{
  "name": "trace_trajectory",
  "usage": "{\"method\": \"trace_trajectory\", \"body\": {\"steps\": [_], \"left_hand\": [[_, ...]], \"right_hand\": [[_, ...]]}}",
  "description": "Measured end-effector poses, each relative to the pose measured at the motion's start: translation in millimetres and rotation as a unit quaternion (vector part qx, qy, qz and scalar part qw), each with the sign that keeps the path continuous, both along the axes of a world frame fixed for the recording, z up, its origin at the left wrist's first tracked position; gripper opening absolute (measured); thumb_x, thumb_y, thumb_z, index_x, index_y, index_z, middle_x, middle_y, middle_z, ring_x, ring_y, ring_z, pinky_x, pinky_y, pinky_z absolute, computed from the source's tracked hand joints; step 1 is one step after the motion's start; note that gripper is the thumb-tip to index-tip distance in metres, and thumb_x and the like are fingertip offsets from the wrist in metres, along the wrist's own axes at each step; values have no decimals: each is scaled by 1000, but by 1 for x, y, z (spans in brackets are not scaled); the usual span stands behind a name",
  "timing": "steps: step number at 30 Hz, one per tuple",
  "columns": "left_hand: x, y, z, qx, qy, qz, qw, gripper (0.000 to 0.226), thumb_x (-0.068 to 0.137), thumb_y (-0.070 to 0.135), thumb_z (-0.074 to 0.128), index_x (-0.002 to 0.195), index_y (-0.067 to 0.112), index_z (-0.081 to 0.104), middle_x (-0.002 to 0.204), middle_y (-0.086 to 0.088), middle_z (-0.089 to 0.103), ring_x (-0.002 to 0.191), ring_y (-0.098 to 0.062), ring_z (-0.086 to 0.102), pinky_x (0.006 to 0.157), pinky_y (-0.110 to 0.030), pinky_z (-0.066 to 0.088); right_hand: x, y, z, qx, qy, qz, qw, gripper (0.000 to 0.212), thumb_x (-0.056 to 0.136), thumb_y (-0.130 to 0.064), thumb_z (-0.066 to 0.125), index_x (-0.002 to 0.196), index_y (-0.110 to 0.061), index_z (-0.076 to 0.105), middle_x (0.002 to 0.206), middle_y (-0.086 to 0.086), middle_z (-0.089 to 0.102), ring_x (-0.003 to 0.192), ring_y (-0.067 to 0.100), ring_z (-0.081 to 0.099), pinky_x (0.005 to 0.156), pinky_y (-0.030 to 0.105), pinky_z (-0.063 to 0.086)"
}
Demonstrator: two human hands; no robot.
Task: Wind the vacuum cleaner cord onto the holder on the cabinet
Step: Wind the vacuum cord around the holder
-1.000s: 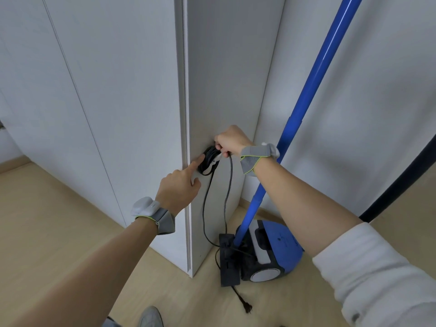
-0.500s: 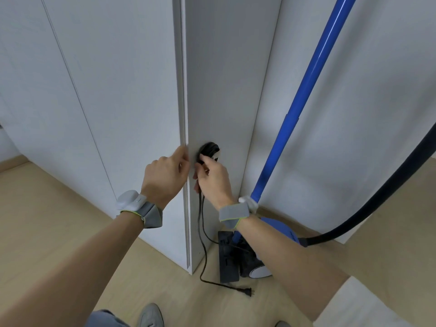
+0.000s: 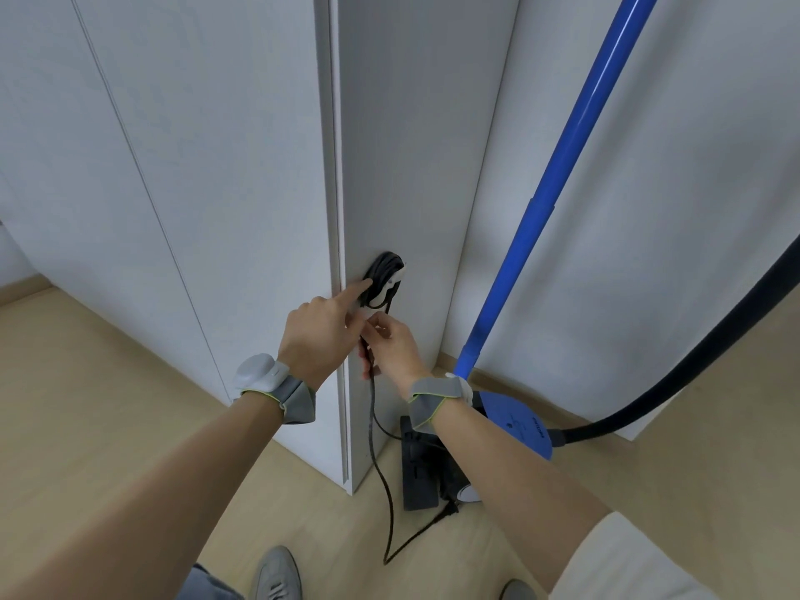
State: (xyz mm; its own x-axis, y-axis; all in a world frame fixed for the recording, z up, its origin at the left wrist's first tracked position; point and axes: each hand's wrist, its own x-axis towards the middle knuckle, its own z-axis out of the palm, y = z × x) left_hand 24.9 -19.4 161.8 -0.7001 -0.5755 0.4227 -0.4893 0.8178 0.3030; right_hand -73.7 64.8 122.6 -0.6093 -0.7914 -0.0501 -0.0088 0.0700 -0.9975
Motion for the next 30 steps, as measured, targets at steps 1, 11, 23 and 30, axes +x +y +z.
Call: {"method": "trace_trajectory", "body": {"steps": [1,11,23,30], "left_hand": [[-1,0,-2,5,-1,4,1000,53,99,31,46,150,45,37,87,1,73,75,-30,63,67,-34,50],[-15,1,-5,-4,-34,31,999,62,106,38,40,156,51,7,62,-4,47,58,-30,48,57,-33,40],[-17,-6,-7,-38,-47,31,998,65,104,22,37,156,51,11,54,-3,37,49,-28,41,53,-33,36],[-16,-1,-21,7,-12,26,1000,70,102,34,41,156,51,-1,63,-4,61,52,-26,54,53,-32,46]], "right_hand": [[-1,1,-4,6,-14,10,1000,30,101,-28,55,86,-1,53,63,12,55,44,23,44,55,43,54],[-3,11,-52,50,-55,42,996,42,97,-39,60,96,3,63,59,10,54,48,20,46,62,40,58],[1,14,-55,53,-26,57,997,42,97,-39,58,92,3,63,59,10,49,45,18,41,51,30,52],[-27,29,-75,120,22,33,992,38,99,-43,55,83,-10,64,55,3,42,43,15,33,43,22,41]]}}
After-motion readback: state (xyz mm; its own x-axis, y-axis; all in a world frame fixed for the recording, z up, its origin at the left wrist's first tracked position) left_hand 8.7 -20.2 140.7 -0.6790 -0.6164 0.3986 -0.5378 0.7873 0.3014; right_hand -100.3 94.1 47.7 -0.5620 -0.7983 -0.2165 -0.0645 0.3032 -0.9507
